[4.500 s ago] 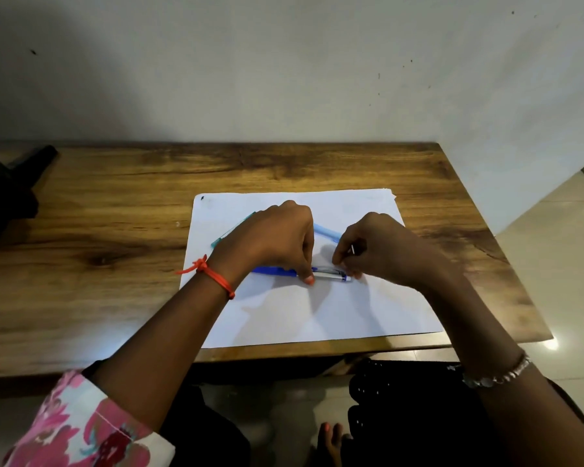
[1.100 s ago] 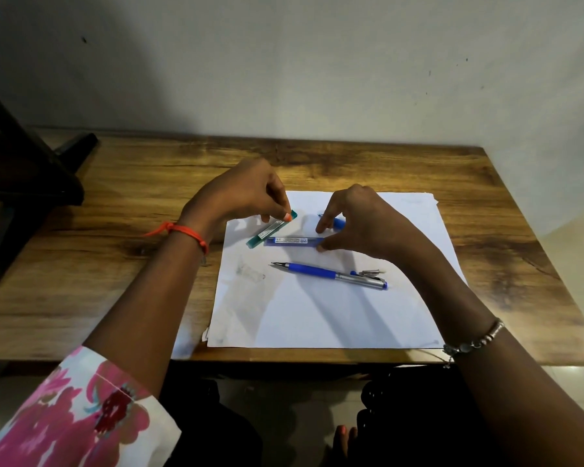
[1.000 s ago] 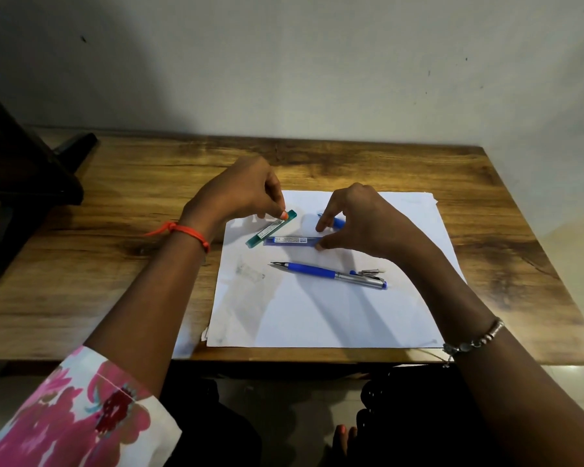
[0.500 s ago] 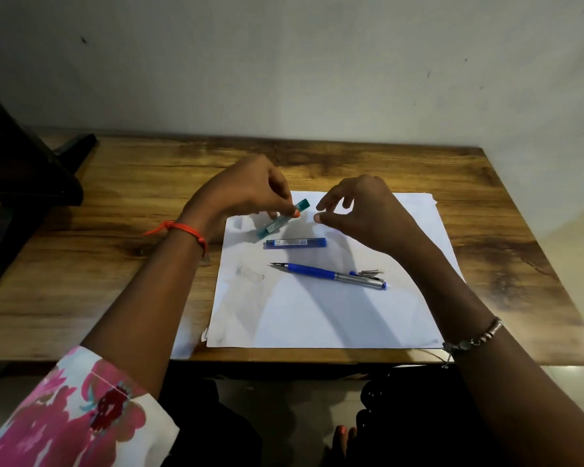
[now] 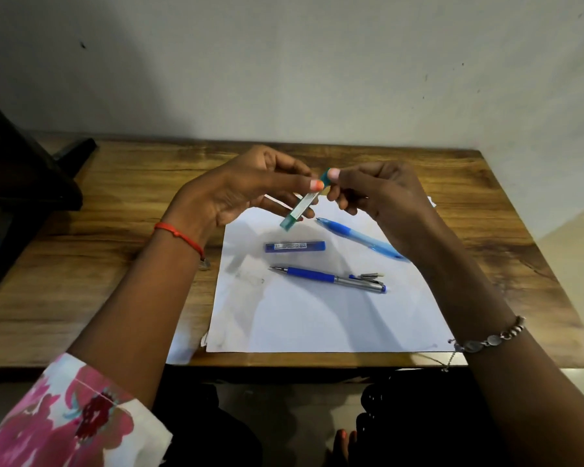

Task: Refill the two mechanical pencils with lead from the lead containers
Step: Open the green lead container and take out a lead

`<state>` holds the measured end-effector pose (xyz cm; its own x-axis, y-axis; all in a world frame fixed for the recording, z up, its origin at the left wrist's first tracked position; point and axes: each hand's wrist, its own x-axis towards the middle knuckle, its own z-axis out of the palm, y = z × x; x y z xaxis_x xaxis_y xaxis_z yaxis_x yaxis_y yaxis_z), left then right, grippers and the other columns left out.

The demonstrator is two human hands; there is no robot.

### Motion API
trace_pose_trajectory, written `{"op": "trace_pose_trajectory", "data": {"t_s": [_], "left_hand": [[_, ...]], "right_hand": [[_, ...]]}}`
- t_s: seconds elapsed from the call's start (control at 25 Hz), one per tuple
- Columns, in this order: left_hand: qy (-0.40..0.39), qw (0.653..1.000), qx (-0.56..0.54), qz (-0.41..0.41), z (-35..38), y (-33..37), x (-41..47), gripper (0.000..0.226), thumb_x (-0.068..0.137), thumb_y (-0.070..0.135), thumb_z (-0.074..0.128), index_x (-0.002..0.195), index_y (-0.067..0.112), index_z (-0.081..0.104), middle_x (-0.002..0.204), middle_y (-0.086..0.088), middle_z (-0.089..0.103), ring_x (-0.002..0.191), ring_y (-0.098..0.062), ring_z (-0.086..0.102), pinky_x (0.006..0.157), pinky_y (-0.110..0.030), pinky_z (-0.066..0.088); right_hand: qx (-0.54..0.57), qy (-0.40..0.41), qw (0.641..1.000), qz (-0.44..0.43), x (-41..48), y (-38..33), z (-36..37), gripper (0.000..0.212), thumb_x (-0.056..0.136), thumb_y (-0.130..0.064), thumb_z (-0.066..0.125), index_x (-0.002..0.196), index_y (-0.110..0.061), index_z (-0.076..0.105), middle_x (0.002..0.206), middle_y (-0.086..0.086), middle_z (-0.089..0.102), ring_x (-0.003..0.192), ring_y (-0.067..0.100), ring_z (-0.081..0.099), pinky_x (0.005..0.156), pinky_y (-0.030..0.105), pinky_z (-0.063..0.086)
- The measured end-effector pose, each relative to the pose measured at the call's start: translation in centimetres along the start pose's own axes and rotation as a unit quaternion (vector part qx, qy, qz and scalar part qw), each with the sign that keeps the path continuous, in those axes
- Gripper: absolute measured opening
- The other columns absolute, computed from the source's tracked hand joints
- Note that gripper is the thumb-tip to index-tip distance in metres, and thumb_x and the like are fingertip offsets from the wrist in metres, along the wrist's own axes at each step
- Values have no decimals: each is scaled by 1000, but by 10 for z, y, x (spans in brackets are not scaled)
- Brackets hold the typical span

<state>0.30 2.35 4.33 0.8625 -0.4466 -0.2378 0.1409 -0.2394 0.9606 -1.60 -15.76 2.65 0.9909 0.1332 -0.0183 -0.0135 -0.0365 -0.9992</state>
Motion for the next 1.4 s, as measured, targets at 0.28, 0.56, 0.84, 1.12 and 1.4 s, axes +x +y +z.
{"op": "trace_pose_trajectory", "data": {"t_s": [0.28,0.56,0.84,1.12,1.4], "left_hand": [[-32,995,-91,-14,4,9,-9,22,64,29,61,67,14,76,66,-2,73,54,-9,67,49,-18,53],[-48,991,-121,-29,10,11,-9,32,81,22,50,65,13,76,63,-1,72,55,-8,68,48,-18,52],[-31,990,-133,-43,9,11,-10,39,88,16,47,61,12,75,61,2,72,54,-4,67,46,-13,49],[-36,987,-145,-57,8,10,-11,37,86,14,48,62,9,75,61,0,72,54,-5,67,45,-12,49],[-33,988,-136,-61,3,9,-12,23,65,21,56,62,11,76,62,0,72,56,-6,68,46,-12,49]], "right_hand": [[124,49,990,-38,-8,-7,-1,13,82,-8,63,71,-3,68,56,2,63,50,15,48,48,21,38],[119,39,991,-55,-10,-8,-3,15,74,-12,62,62,-8,70,53,2,63,50,16,49,48,21,37],[115,43,990,-70,-9,-7,-2,15,77,-12,62,65,-11,72,55,2,63,49,16,47,47,22,36],[123,85,986,-73,-10,-9,-2,21,82,-4,61,65,-10,71,53,0,63,48,13,48,46,20,38],[277,87,956,48,-11,-15,-14,21,84,-10,39,68,-5,53,60,8,60,51,15,48,45,19,37]]}}
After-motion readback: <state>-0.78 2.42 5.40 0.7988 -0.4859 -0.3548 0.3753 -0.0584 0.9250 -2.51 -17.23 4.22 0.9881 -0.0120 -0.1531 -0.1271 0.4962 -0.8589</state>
